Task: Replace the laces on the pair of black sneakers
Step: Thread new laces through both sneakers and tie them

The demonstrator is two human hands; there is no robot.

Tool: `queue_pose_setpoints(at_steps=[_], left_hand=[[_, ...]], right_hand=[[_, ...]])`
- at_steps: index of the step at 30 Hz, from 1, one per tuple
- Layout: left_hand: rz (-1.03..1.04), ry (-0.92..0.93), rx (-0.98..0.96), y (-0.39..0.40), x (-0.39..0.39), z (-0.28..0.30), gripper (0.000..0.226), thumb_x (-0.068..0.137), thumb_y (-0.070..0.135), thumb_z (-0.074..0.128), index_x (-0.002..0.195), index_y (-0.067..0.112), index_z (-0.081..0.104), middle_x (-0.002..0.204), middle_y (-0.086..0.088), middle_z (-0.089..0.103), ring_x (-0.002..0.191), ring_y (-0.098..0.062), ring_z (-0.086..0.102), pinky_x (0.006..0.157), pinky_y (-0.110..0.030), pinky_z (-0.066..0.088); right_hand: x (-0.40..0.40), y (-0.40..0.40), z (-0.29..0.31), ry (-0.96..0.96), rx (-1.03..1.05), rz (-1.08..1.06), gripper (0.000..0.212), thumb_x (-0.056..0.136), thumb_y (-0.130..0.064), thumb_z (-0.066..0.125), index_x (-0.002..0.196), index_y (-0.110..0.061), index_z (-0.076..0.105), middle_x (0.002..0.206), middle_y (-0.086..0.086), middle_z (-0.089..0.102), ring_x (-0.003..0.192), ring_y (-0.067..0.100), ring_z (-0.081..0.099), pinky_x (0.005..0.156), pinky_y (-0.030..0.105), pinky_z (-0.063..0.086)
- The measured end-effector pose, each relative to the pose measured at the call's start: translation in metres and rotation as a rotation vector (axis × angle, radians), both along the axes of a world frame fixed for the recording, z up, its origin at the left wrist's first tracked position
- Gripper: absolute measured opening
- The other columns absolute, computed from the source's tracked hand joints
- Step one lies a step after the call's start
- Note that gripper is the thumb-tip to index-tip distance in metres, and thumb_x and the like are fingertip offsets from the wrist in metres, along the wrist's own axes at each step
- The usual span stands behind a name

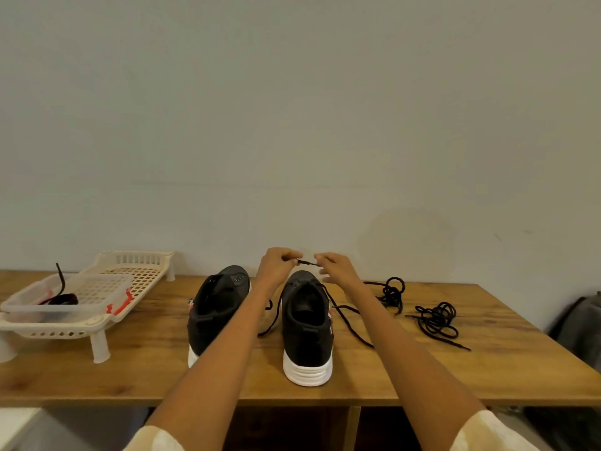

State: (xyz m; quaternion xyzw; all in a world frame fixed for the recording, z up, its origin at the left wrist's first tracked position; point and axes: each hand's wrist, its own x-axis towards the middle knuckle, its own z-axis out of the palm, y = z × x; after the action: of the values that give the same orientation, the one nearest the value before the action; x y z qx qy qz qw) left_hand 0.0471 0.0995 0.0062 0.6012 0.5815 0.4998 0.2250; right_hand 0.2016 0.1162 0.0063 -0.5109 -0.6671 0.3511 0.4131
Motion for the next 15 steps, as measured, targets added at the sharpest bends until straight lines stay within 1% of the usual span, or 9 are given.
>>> queue_pose_setpoints(at_steps=[1,2,4,5,8,11,13,15], left_hand=[[0.013,0.034,-0.004,0.001,0.002,-0.001,0.023,0.09,0.003,0.057,0.104,0.012,0.073,0.107,-0.005,0.071,0.1,-0.016,0.062,0.094,-0.029,0.046],[0.043,0.048,-0.006,0.002,0.004,-0.003,0.023,0.09,0.005,0.057,0.104,0.013,0.073,0.107,-0.005,0.071,0.102,-0.017,0.063,0.093,-0.03,0.047],[0.117,0.021,-0.009,0.003,0.008,-0.007,0.023,0.089,0.008,0.057,0.103,0.014,0.074,0.106,-0.005,0.072,0.103,-0.019,0.064,0.089,-0.031,0.049],[0.138,-0.009,-0.005,0.003,0.01,-0.008,0.022,0.089,0.009,0.057,0.103,0.013,0.074,0.105,-0.006,0.072,0.102,-0.02,0.064,0.087,-0.031,0.05],[0.128,-0.091,0.005,0.006,0.014,-0.014,0.021,0.088,0.011,0.06,0.104,0.011,0.073,0.107,-0.007,0.071,0.103,-0.021,0.064,0.085,-0.028,0.048],[0.112,-0.124,0.027,0.006,0.014,-0.016,0.019,0.087,0.01,0.062,0.102,0.011,0.073,0.106,-0.007,0.071,0.102,-0.02,0.064,0.086,-0.026,0.047],[0.077,-0.084,0.045,0.007,0.015,-0.018,0.018,0.086,0.009,0.063,0.101,0.013,0.073,0.105,-0.005,0.071,0.103,-0.019,0.064,0.086,-0.025,0.047],[0.027,0.031,0.052,0.008,0.015,-0.016,0.022,0.085,0.009,0.062,0.104,0.016,0.073,0.108,-0.002,0.071,0.106,-0.016,0.062,0.089,-0.027,0.047]], right_hand=[[-0.005,-0.003,0.005,0.127,-0.053,0.063,0.031,0.098,-0.026,0.05,0.12,-0.008,0.063,0.113,0.008,0.065,0.094,0.017,0.062,0.076,0.023,0.053],[-0.008,-0.006,0.008,0.184,-0.065,0.098,0.03,0.097,-0.026,0.052,0.117,-0.007,0.065,0.104,0.008,0.067,0.084,0.014,0.063,0.069,0.019,0.054],[-0.012,-0.008,0.007,0.202,-0.052,0.127,0.028,0.095,-0.021,0.057,0.113,-0.001,0.066,0.088,0.006,0.067,0.071,0.01,0.062,0.062,0.015,0.054],[-0.013,-0.009,0.006,0.21,-0.06,0.138,0.027,0.093,-0.018,0.061,0.112,0.001,0.066,0.085,0.006,0.066,0.069,0.009,0.061,0.062,0.015,0.053],[-0.014,-0.007,0.0,0.254,-0.117,0.166,0.028,0.088,-0.014,0.068,0.111,0.001,0.064,0.084,0.009,0.066,0.067,0.011,0.063,0.063,0.016,0.055],[-0.013,-0.008,0.001,0.264,-0.124,0.16,0.025,0.086,-0.006,0.067,0.11,0.0,0.062,0.083,0.009,0.066,0.067,0.011,0.065,0.06,0.015,0.054],[-0.012,-0.007,0.002,0.244,-0.108,0.106,0.022,0.086,-0.003,0.066,0.107,0.0,0.062,0.085,0.011,0.066,0.067,0.012,0.065,0.057,0.015,0.054],[-0.011,-0.002,0.002,0.148,-0.049,0.039,0.014,0.086,-0.007,0.068,0.098,-0.006,0.06,0.089,0.013,0.067,0.069,0.014,0.065,0.063,0.021,0.057]])
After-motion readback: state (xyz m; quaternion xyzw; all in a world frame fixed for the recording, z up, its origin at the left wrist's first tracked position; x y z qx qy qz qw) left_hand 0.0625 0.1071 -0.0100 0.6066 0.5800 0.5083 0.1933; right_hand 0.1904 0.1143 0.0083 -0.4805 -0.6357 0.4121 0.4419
